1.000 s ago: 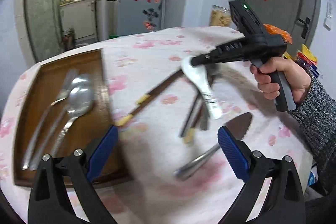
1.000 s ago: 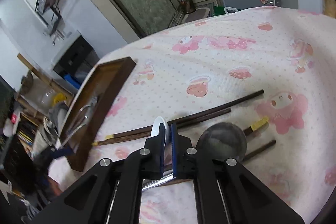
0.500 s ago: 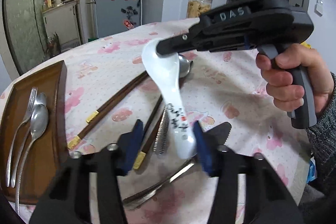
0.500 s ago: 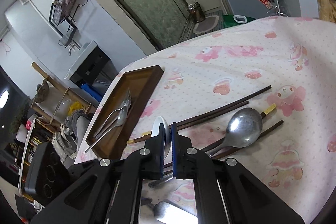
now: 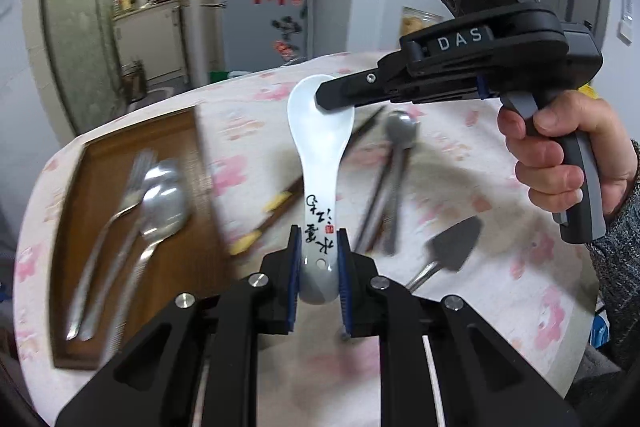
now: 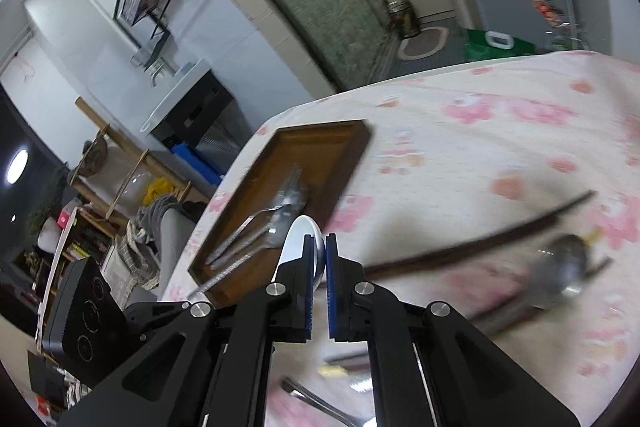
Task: Organize utensils
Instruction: 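Carry the white ceramic spoon to the tray and lower it in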
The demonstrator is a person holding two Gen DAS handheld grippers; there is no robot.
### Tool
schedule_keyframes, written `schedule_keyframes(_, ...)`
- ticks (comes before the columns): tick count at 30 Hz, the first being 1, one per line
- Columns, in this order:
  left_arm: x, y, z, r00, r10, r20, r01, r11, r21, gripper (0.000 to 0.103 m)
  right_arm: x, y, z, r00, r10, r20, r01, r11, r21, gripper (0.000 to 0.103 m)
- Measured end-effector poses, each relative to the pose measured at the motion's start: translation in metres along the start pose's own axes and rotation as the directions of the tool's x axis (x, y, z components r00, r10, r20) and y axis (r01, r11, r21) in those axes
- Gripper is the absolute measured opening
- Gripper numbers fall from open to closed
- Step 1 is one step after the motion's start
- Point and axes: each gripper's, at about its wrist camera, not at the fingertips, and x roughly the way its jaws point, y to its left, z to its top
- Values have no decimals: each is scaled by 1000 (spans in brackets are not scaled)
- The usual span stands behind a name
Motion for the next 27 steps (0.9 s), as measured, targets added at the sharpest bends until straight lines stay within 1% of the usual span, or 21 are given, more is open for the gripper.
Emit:
schedule_keyframes(5, -17, 45, -16, 998, 58, -11, -58, 996, -65, 19, 51, 31, 8, 998, 37, -60, -39, 999, -35, 5)
schedule_keyframes(6, -19, 58, -20, 997, 74, -20, -76, 994, -84, 20, 61, 35, 9, 997, 39, -71, -42, 998, -41, 6)
schedule_keyframes(8, -21, 72, -24, 995, 96, -36, -100, 990, -97, 20, 82, 47, 11, 995, 25, -93, -32, 997, -72, 6)
schedule_keyframes(10, -20, 85, -28, 990, 132, -49, -136, 986, -101, 21, 99, 51, 12, 993, 25, -111, -33, 997, -72, 6)
schedule_keyframes(12, -19, 100, -30, 988, 143, -60, -149, 982, -114, 22, 113, 51, 15, 991, 36, -126, -44, 997, -60, 7)
schedule_keyframes(15, -16, 109, -30, 986, 153, -68, -160, 981, -111, 23, 128, 50, 16, 990, 23, -140, -31, 998, -60, 7)
schedule_keyframes(21, -13, 120, -31, 985, 161, -64, -168, 978, -126, 24, 144, 52, 15, 986, -11, -165, -4, 996, -94, 13)
schedule_keyframes(23, -16, 120, -32, 985, 163, -56, -169, 977, -130, 24, 143, 54, 13, 986, -15, -167, -4, 994, -113, 21)
schedule_keyframes(25, -17, 121, -31, 984, 173, -50, -178, 974, -140, 25, 139, 61, 12, 988, -13, -152, -9, 989, -146, 39)
schedule_keyframes(26, -18, 121, -32, 983, 180, -45, -185, 972, -144, 25, 137, 64, 11, 989, -24, -143, 1, 987, -162, 43)
schedule_keyframes(27, -18, 120, -32, 982, 181, -45, -186, 972, -141, 25, 132, 65, 11, 991, -32, -129, 10, 986, -168, 50)
